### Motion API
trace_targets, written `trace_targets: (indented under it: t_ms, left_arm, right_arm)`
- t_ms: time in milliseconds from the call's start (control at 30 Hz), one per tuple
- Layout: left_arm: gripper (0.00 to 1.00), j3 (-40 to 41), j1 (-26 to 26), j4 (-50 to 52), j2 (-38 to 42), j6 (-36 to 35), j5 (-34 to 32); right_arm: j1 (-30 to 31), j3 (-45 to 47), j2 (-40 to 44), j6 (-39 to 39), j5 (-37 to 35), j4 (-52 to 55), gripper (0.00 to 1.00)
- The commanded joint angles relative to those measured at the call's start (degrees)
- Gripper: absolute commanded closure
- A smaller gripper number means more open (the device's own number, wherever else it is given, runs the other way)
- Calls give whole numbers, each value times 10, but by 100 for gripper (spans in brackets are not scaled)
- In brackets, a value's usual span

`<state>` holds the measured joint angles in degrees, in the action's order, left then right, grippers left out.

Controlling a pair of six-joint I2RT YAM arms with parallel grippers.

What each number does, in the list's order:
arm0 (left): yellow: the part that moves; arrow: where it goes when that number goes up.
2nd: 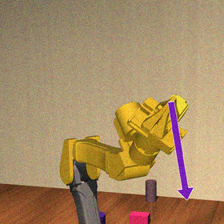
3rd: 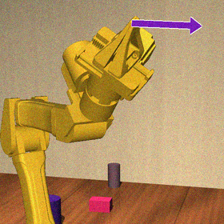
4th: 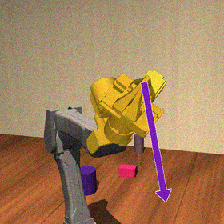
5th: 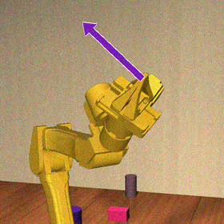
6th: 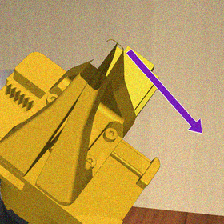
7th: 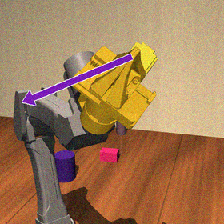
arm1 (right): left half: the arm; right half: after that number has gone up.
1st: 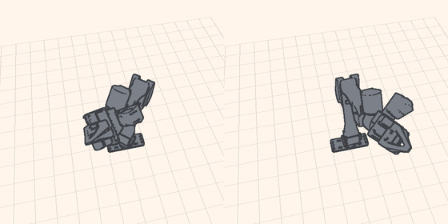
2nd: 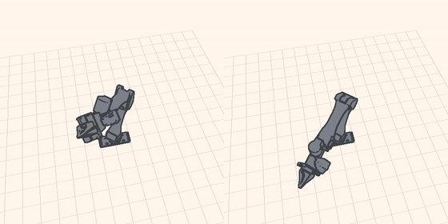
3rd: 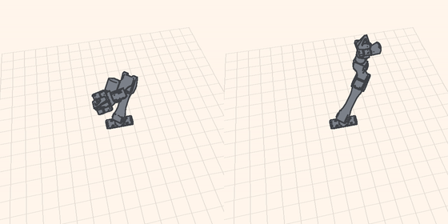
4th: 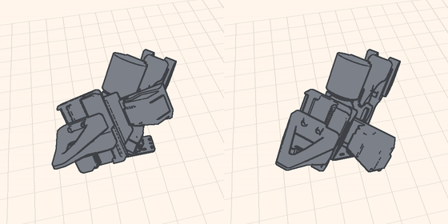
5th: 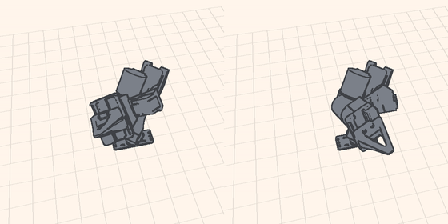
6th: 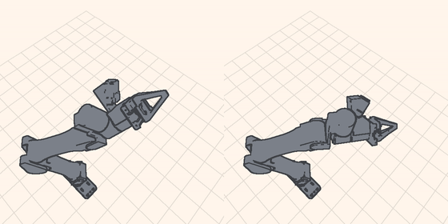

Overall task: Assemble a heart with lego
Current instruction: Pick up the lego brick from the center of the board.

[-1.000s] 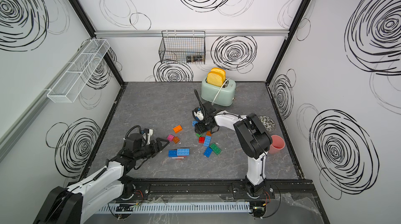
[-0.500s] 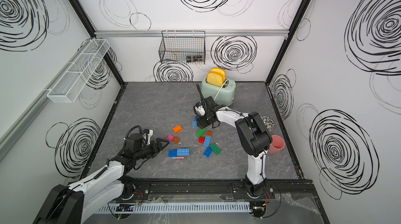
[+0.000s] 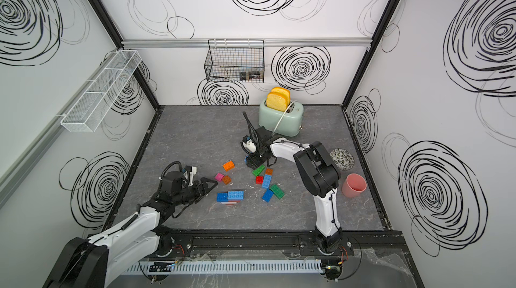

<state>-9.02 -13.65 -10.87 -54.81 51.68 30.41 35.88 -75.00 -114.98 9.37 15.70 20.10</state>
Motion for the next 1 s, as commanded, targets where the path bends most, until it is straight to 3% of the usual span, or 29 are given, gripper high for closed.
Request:
trace_targets:
  t_ms: [0,167,333,767,967]
  left_arm:
    - [21,-3,7,-21,4,-4,3]
    - [21,-3,8,-24,3,-4,5]
    - [21,-2,9,-22,8,-4,4]
    - [21,-1,11,-26,8,-3,5]
    - [21,1,10,-25,13,-3,4]
  right_arm:
    - [19,-7,-14,14,11,28,32]
    - [32,-29,-21,10,3,43,38]
    - [31,-71,-42,0,-16,81,51]
    - [66,-142,-75,-29,-109,137,46]
    - [75,-168,-90,-26,-129,152,51]
